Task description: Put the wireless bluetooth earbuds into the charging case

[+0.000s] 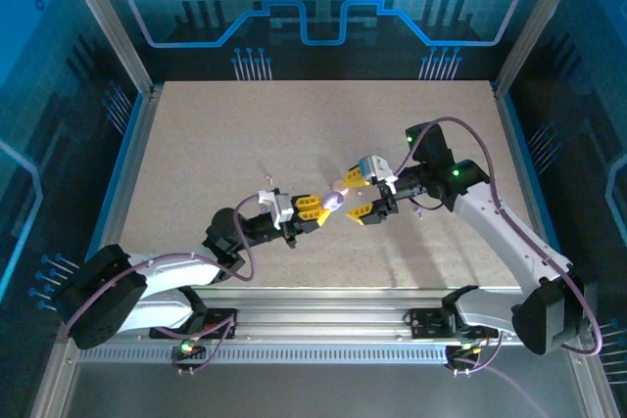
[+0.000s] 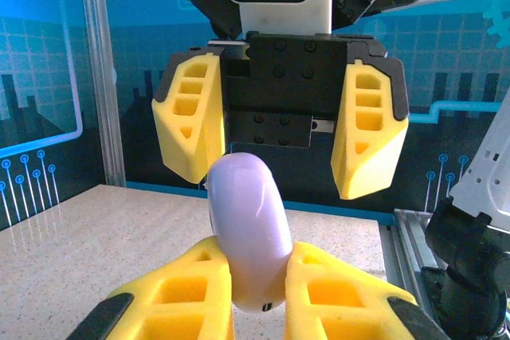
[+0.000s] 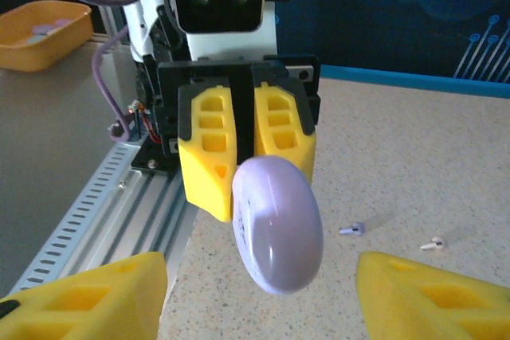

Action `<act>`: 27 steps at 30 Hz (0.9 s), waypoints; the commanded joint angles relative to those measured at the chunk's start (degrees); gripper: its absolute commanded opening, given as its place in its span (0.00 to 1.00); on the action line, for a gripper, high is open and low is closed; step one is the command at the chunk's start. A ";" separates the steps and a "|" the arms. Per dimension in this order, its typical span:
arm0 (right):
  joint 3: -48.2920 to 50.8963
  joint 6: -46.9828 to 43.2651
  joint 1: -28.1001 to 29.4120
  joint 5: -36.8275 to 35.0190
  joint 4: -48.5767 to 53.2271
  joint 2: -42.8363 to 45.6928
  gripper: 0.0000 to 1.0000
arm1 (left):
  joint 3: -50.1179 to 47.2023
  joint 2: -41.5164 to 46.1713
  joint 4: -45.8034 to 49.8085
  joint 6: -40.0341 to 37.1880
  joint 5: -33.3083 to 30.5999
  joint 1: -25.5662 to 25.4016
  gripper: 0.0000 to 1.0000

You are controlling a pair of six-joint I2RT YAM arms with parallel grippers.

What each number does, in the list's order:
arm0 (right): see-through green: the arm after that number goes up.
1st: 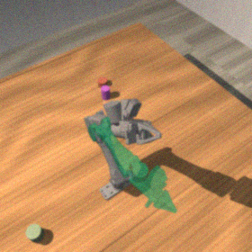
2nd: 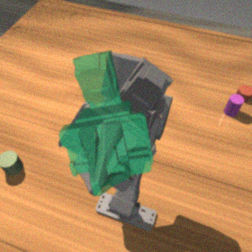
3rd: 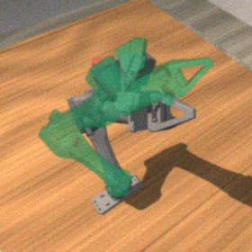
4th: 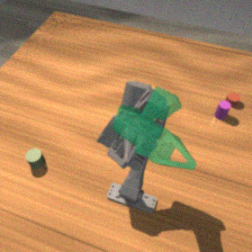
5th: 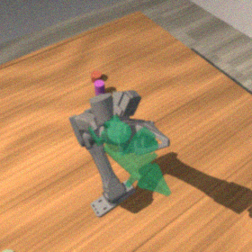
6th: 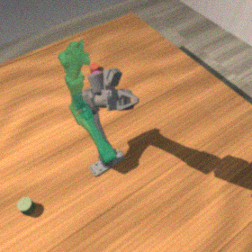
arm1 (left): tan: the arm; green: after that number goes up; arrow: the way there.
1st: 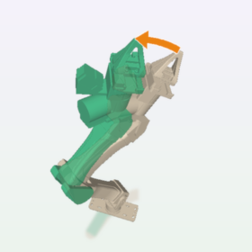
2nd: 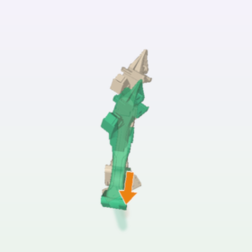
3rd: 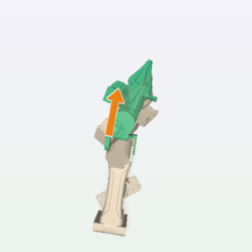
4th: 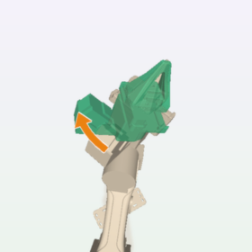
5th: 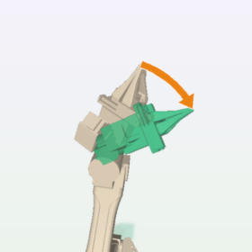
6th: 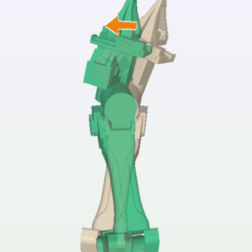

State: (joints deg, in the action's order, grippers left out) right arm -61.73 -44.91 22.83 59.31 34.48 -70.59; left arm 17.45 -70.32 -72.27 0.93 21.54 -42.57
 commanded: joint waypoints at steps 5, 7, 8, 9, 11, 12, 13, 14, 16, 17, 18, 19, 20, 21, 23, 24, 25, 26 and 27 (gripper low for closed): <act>-5.46 -7.29 0.87 6.26 10.53 -4.43 0.57 | 1.00 -0.50 -2.53 -0.75 2.18 0.38 0.15; -6.04 -7.26 1.13 6.24 10.71 -5.37 0.55 | 1.09 -0.43 -2.31 -0.83 2.33 0.32 0.15; -6.33 -7.01 1.42 6.26 10.77 -5.92 0.53 | 1.27 -0.38 -2.14 -0.84 2.36 0.37 0.15; -6.71 -6.87 1.74 6.04 11.07 -6.43 0.52 | 1.40 -0.35 -1.98 -0.84 2.54 0.38 0.14; -7.79 -7.08 2.28 5.79 12.32 -7.47 0.49 | 1.55 -0.30 -1.65 -0.90 2.57 0.34 0.14; -8.18 -7.19 2.45 5.69 12.71 -7.90 0.48 | 1.60 -0.25 -1.67 -0.90 2.58 0.35 0.14; -8.69 -7.49 2.63 5.44 13.24 -8.31 0.47 | 1.55 -0.21 -1.67 -0.91 2.63 0.32 0.14; -9.13 -7.99 2.83 5.29 13.86 -8.70 0.44 | 1.53 -0.14 -1.65 -0.91 2.61 0.38 0.14; -9.54 -8.57 2.79 5.19 14.54 -9.14 0.37 | 1.54 -0.15 -1.73 -0.84 2.44 0.36 0.14; -9.67 -8.66 2.83 5.05 14.65 -9.17 0.33 | 1.53 -0.16 -1.86 -0.84 2.43 0.31 0.14; -9.72 -8.83 2.83 4.90 14.72 -9.26 0.31 | 1.46 -0.25 -1.99 -0.75 2.37 0.32 0.14; -9.81 -8.95 2.83 4.72 14.89 -9.22 0.29 | 1.40 -0.25 -2.17 -0.70 2.33 0.34 0.15; -9.85 -8.94 2.79 4.43 14.92 -9.22 0.28 | 1.34 -0.34 -2.26 -0.69 2.28 0.36 0.15; -9.90 -8.91 2.83 4.06 14.91 -9.16 0.26 | 1.23 -0.34 -2.21 -0.79 2.13 0.37 0.15; -9.98 -8.79 2.83 3.00 14.93 -8.70 0.21 | 1.03 -0.34 -1.88 -1.13 1.94 0.38 0.22; -9.85 -8.40 2.83 2.28 14.63 -8.33 0.19 | 0.88 -0.34 -1.72 -1.49 1.62 0.37 0.27; -9.61 -7.43 2.80 1.13 13.92 -7.88 0.17 | 0.70 -0.19 -1.25 -2.20 0.98 0.38 0.34; -9.19 -6.27 2.82 -0.31 12.93 -7.13 0.16 | 0.29 0.19 -0.59 -3.30 -0.01 0.34 0.44; -8.59 -5.15 2.91 -1.81 11.78 -6.35 0.16 | -0.12 0.63 0.14 -4.42 -1.17 0.29 0.52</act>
State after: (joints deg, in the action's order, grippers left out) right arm -70.28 -52.31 25.10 60.51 46.61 -79.26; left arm 17.52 -70.43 -72.25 -0.82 22.94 -42.52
